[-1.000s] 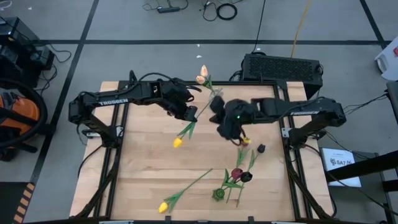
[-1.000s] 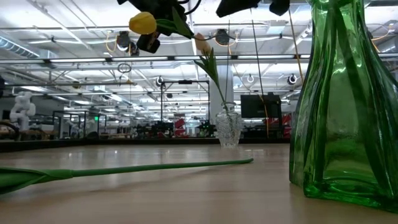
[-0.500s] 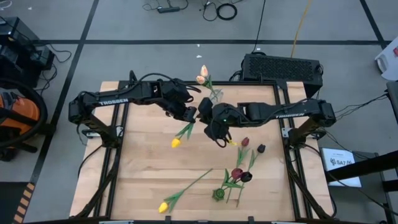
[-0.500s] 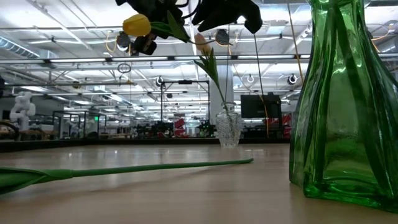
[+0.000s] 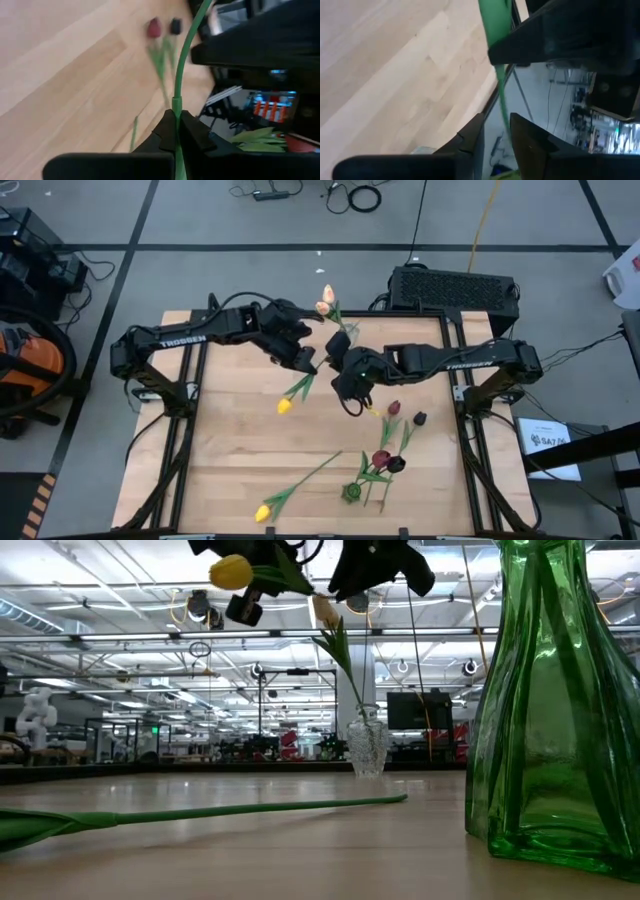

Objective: Sort flowers into vase by color
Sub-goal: Put the top yellow tulip into the transparent flower vase

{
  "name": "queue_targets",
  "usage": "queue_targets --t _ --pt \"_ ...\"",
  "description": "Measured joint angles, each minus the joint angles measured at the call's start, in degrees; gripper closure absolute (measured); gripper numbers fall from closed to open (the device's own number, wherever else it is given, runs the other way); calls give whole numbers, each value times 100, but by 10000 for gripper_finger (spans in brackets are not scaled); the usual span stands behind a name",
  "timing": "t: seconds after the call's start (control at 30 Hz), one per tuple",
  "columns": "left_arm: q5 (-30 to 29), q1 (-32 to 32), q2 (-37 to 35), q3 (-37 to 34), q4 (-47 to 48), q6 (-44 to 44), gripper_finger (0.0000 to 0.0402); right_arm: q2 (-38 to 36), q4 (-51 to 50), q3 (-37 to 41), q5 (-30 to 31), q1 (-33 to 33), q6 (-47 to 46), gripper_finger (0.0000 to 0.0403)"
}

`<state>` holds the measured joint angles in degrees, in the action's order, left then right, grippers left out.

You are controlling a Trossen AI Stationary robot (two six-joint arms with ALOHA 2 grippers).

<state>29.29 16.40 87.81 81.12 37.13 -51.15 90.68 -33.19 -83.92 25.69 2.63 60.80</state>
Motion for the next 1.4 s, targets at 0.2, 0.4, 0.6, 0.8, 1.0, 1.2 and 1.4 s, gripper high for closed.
queue_targets --t 0.2,0.4,0.6,0.8,1.0,1.2,1.4 --pt "339 14 0 -4 -761 -88 391 -155 3 -1 43 -62 -344 330" --pt "504 14 2 -4 -919 -114 391 -243 188 -2 -5 -69 -246 347" --pt "524 14 4 -4 -965 -114 391 -264 162 -2 -106 -71 -111 357" --pt "546 39 4 -4 -984 -108 391 -318 174 -1 -11 -21 209 357" --pt "540 42 4 -4 -999 -108 391 -305 180 0 -49 -14 285 358" --pt "532 42 4 -4 -1005 -106 391 -303 188 0 -31 4 336 358" --pt "561 6 4 -4 -1312 -106 391 -303 244 0 -27 -92 347 358"
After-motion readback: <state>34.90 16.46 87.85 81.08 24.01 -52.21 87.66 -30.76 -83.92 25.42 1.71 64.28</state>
